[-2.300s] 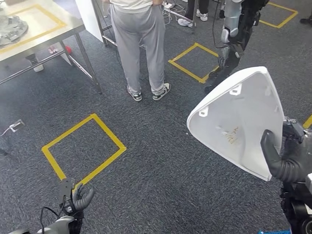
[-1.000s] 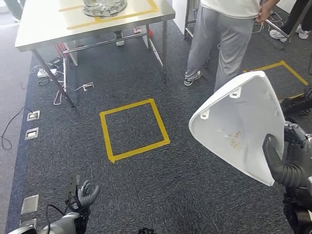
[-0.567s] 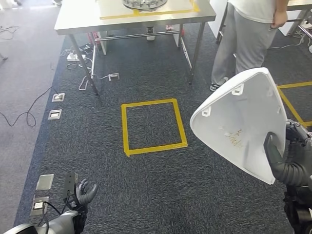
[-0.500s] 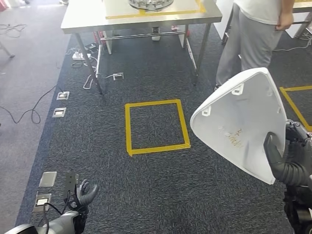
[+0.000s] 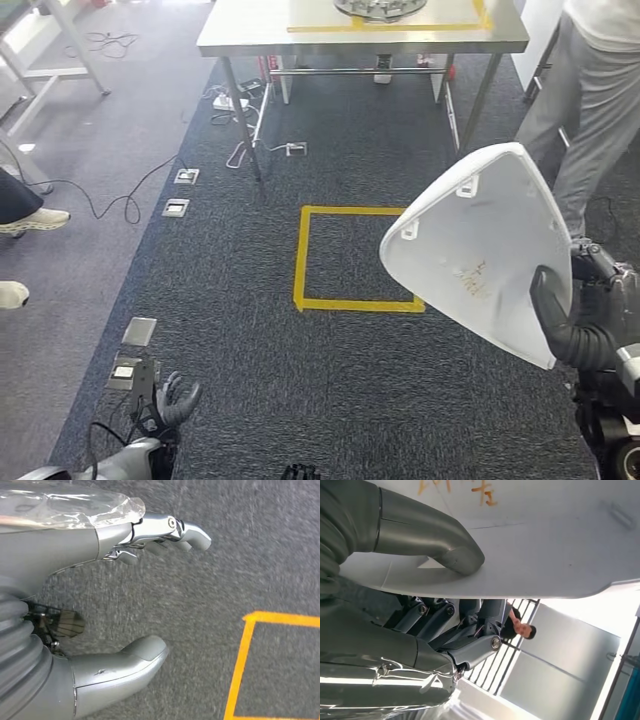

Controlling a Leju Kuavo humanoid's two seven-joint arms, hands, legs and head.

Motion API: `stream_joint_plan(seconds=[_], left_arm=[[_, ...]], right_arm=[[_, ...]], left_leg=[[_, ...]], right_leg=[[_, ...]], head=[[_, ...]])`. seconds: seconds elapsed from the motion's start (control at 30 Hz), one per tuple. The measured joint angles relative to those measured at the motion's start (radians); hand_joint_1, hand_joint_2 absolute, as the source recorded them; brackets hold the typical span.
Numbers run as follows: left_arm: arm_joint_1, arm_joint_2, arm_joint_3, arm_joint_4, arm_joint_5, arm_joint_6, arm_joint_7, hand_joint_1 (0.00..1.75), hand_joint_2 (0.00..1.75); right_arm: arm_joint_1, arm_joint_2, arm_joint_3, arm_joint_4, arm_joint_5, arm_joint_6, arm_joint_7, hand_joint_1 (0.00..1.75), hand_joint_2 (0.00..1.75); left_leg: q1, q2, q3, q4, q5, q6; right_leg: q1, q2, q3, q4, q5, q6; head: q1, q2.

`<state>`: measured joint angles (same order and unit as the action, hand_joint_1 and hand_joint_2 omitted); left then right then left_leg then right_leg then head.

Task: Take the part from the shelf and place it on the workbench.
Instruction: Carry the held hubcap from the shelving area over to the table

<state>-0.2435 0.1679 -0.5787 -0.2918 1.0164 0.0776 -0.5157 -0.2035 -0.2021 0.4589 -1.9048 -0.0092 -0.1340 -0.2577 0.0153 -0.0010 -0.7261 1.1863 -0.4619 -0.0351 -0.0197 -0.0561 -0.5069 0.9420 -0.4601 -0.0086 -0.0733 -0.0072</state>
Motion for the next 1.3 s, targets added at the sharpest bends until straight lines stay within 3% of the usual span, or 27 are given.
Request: stream_joint_plan(seconds=[0.07, 0.13, 0.3, 0.47, 0.6, 0.7, 0.77, 0.83, 0.9, 0.93, 0.97, 1.0, 1.07, 1.1, 1.23, 1.3], left_arm=[[-0.003, 0.001, 0.000, 0.000, -0.003, 0.003, 0.003, 0.00, 1.75], [-0.003, 0.001, 0.000, 0.000, -0.004, 0.004, 0.005, 0.00, 1.75], [0.001, -0.003, 0.000, 0.000, -0.006, 0.001, 0.011, 0.00, 1.75], [0.000, -0.006, 0.000, 0.000, -0.009, 0.000, 0.014, 0.00, 1.75], [0.000, -0.004, 0.000, 0.000, -0.010, 0.000, 0.016, 0.00, 1.75], [0.001, -0.001, 0.000, 0.000, -0.010, 0.000, 0.016, 0.00, 1.75], [0.000, -0.001, 0.000, 0.000, -0.010, 0.000, 0.016, 0.00, 1.75], [-0.003, -0.002, 0.000, 0.000, -0.010, 0.000, 0.016, 0.00, 1.75], [-0.003, -0.004, 0.000, 0.000, -0.010, 0.000, 0.016, 0.00, 1.75], [-0.002, -0.005, 0.000, 0.000, -0.010, 0.000, 0.017, 0.00, 1.75], [-0.002, -0.006, 0.000, 0.000, -0.010, 0.000, 0.017, 0.00, 1.75], [-0.001, -0.008, 0.000, 0.000, -0.010, 0.000, 0.017, 0.00, 1.75], [-0.002, -0.008, 0.000, 0.000, -0.010, 0.000, 0.017, 0.00, 1.75], [-0.003, -0.007, 0.000, 0.000, -0.010, 0.000, 0.017, 0.00, 1.75], [-0.001, -0.006, 0.000, 0.000, -0.010, 0.000, 0.017, 0.00, 1.75], [-0.004, -0.006, 0.000, 0.000, -0.010, 0.000, 0.017, 0.00, 1.75]], right_arm=[[0.000, 0.000, -0.001, 0.001, 0.005, -0.002, 0.006, 1.75, 1.75], [-0.001, 0.000, -0.002, 0.001, 0.007, -0.005, 0.010, 1.75, 1.75], [0.004, 0.001, -0.005, 0.002, 0.004, -0.008, 0.014, 1.75, 1.75], [0.005, 0.001, -0.009, 0.002, 0.003, -0.008, 0.014, 1.75, 1.75], [0.004, 0.002, -0.010, 0.002, 0.002, -0.008, 0.014, 1.75, 1.75], [0.004, 0.002, -0.010, 0.002, 0.002, -0.008, 0.014, 1.75, 1.75], [0.004, 0.003, -0.011, 0.001, 0.002, -0.008, 0.014, 1.75, 1.75], [0.006, 0.003, -0.012, 0.001, 0.002, -0.008, 0.014, 1.75, 1.75], [0.012, 0.003, -0.014, 0.002, 0.002, -0.008, 0.015, 1.75, 1.75], [0.014, 0.003, -0.014, 0.002, 0.002, -0.008, 0.015, 1.75, 1.75], [0.015, 0.003, -0.015, 0.002, 0.002, -0.008, 0.015, 1.75, 1.75], [0.015, 0.003, -0.015, 0.002, 0.002, -0.008, 0.015, 1.75, 1.75], [0.014, 0.003, -0.016, 0.003, 0.002, -0.008, 0.015, 1.75, 1.75], [0.015, 0.003, -0.016, 0.003, 0.002, -0.008, 0.015, 1.75, 1.75], [0.015, 0.003, -0.016, 0.004, 0.002, -0.008, 0.015, 1.75, 1.75], [0.013, 0.003, -0.017, 0.004, 0.002, -0.008, 0.015, 1.75, 1.75]], left_leg=[[0.000, 0.014, 0.079, -0.147, 0.060, 0.004], [-0.004, 0.022, 0.124, -0.230, 0.078, 0.014], [-0.006, 0.020, 0.131, -0.241, 0.071, 0.024], [-0.008, 0.021, 0.131, -0.240, 0.068, 0.032], [-0.017, 0.022, 0.129, -0.231, 0.060, 0.047], [-0.014, 0.020, 0.137, -0.243, 0.061, 0.056], [-0.006, 0.015, 0.154, -0.260, 0.064, 0.064], [-0.002, 0.011, 0.165, -0.267, 0.064, 0.068], [-0.002, 0.003, 0.168, -0.266, 0.061, 0.067], [0.000, -0.002, 0.171, -0.265, 0.058, 0.064], [0.003, -0.008, 0.175, -0.263, 0.054, 0.059], [0.006, -0.013, 0.180, -0.259, 0.049, 0.053], [0.009, -0.022, 0.183, -0.248, 0.038, 0.037], [0.008, -0.026, 0.181, -0.243, 0.035, 0.029], [0.010, -0.025, 0.171, -0.229, 0.028, 0.009], [0.011, -0.013, 0.130, -0.149, -0.010, 0.003]], right_leg=[[0.002, -0.014, 0.003, 0.001, -0.006, 0.008], [0.007, -0.022, 0.005, 0.002, -0.011, 0.017], [0.010, -0.022, 0.010, 0.000, -0.016, -0.005], [0.009, -0.022, 0.016, -0.013, -0.009, 0.009], [0.002, -0.023, 0.022, -0.022, -0.008, 0.039], [0.000, -0.022, 0.026, -0.022, -0.013, 0.050], [-0.001, 0.006, 0.006, 0.029, -0.045, 0.051], [-0.002, 0.041, -0.062, 0.169, -0.106, 0.050], [-0.004, 0.052, -0.133, 0.290, -0.137, 0.052], [-0.006, 0.053, -0.145, 0.296, -0.122, 0.054], [-0.009, 0.053, -0.135, 0.259, -0.088, 0.055], [-0.012, 0.053, -0.108, 0.188, -0.041, 0.057], [-0.016, 0.060, -0.051, 0.060, 0.013, 0.060], [-0.015, 0.064, -0.035, 0.028, 0.019, 0.058], [-0.010, 0.068, -0.028, 0.025, 0.009, 0.031], [-0.009, 0.065, -0.022, 0.022, 0.008, 0.019]], head=[[-0.004, 0.000], [-0.002, 0.000], [0.012, 0.000], [0.015, 0.000], [0.014, 0.000], [0.013, 0.000], [0.016, 0.000], [0.022, 0.000], [0.025, 0.000], [0.025, 0.000], [0.025, 0.000], [0.026, 0.000], [0.031, 0.000], [0.033, 0.000], [0.027, 0.000], [0.021, 0.000]])
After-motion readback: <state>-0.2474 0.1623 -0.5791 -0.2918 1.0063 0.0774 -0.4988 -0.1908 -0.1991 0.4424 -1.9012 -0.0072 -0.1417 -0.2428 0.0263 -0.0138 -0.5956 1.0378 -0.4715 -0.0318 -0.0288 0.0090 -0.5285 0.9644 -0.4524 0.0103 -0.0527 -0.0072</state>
